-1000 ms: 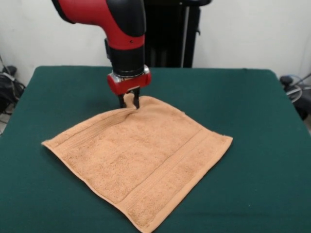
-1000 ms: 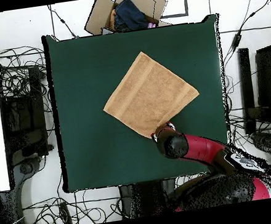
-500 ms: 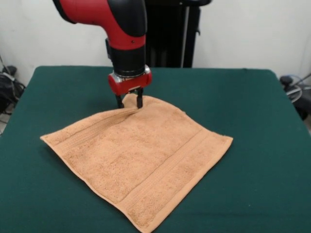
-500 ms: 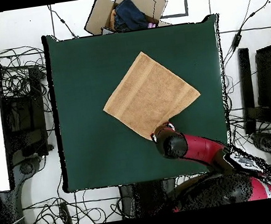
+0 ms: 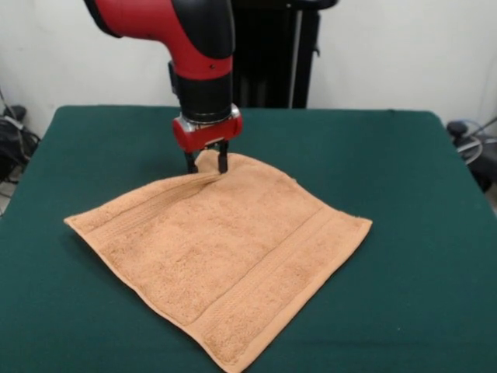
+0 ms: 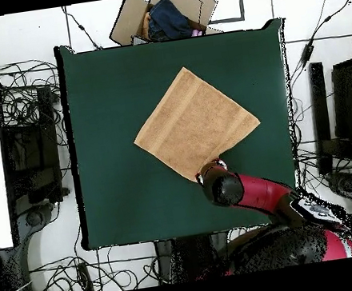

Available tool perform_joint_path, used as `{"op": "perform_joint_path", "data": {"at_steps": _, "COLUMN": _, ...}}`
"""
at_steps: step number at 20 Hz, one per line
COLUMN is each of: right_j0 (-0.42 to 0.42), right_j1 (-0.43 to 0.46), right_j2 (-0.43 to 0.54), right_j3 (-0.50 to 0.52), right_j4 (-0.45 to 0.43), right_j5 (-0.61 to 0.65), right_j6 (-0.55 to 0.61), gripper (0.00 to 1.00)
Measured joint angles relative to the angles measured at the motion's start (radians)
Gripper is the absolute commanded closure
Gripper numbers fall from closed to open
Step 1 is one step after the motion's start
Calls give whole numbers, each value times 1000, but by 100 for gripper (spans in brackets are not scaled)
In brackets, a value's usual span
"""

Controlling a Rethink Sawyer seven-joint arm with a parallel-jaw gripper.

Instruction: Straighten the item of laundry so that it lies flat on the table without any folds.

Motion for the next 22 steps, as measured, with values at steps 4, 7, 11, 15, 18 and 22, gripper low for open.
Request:
{"op": "perform_joint_path", "data": {"at_steps": 4, "right_j0": 0, "right_j1": 0, "right_j2": 0, "right_j3": 0, "right_j4": 0, "right_j5": 0, "right_j6": 0, "gripper": 0}}
{"op": "perform_joint_path", "data": {"at_steps": 7, "right_j0": 0, "right_j1": -1, "right_j2": 0, "right_j3": 1, "right_j4": 0, "right_j5": 0, "right_j6": 0, "gripper": 0}}
{"op": "perform_joint_path", "data": {"at_steps": 11, "right_j0": -7, "right_j1": -2, "right_j2": 1, "right_j3": 6, "right_j4": 0, "right_j5": -1, "right_j6": 0, "gripper": 0}}
{"op": "perform_joint_path", "data": {"at_steps": 15, "right_j0": -26, "right_j1": -4, "right_j2": 6, "right_j3": 15, "right_j4": -11, "right_j5": -1, "right_j6": 0, "gripper": 0}}
{"op": "perform_joint_path", "data": {"at_steps": 18, "right_j0": -39, "right_j1": -4, "right_j2": 10, "right_j3": 19, "right_j4": -20, "right_j5": -1, "right_j6": 0, "gripper": 0}}
{"op": "perform_joint_path", "data": {"at_steps": 22, "right_j0": -46, "right_j1": -4, "right_j2": 11, "right_j3": 21, "right_j4": -24, "right_j5": -1, "right_j6": 0, "gripper": 0}}
